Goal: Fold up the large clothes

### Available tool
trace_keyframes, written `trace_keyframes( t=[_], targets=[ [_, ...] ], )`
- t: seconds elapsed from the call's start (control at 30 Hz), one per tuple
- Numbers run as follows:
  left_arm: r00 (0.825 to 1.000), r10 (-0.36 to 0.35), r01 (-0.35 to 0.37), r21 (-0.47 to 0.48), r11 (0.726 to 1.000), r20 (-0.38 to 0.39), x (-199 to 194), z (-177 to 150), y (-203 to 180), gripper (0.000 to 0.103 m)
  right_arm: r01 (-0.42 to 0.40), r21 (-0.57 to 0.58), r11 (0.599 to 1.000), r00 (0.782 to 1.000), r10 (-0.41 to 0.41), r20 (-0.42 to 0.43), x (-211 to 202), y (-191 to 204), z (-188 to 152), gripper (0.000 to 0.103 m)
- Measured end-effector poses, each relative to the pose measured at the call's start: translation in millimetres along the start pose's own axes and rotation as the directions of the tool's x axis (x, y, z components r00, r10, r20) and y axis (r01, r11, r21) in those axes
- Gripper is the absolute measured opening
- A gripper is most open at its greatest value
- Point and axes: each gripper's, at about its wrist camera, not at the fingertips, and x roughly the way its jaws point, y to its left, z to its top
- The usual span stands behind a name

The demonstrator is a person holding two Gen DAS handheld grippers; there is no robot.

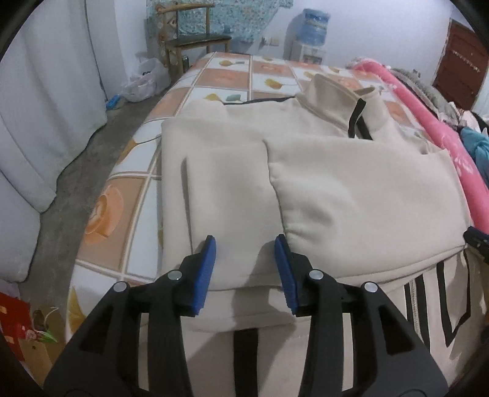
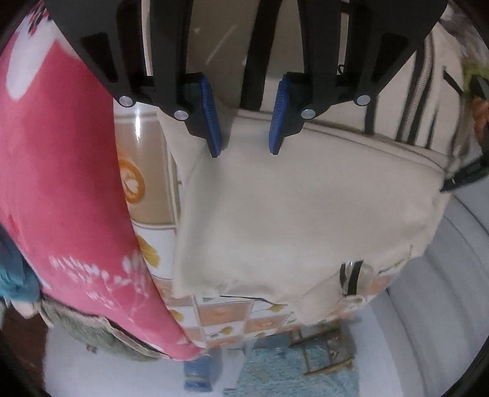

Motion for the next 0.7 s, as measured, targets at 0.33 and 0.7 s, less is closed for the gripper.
trace_keyframes(
  t=[0.33,0.7],
  targets=[
    [0.998,-0.015,0.014,0.008,1.000,0.067,-69.6,-39.0,13.4,0.066,-0.051,-0.022,0.998,0.997,0.053,0.057,-77.0,23.9,-39.1,0.061],
    [0.999,0.037,-0.033,-0.087,0.996,0.036,-125.2,-147.3,66.3,0.074,-0.083,-0.039,0.996,0.995,0.080,-0.059,-83.4,63.4,-123.6,0.078]
  ],
)
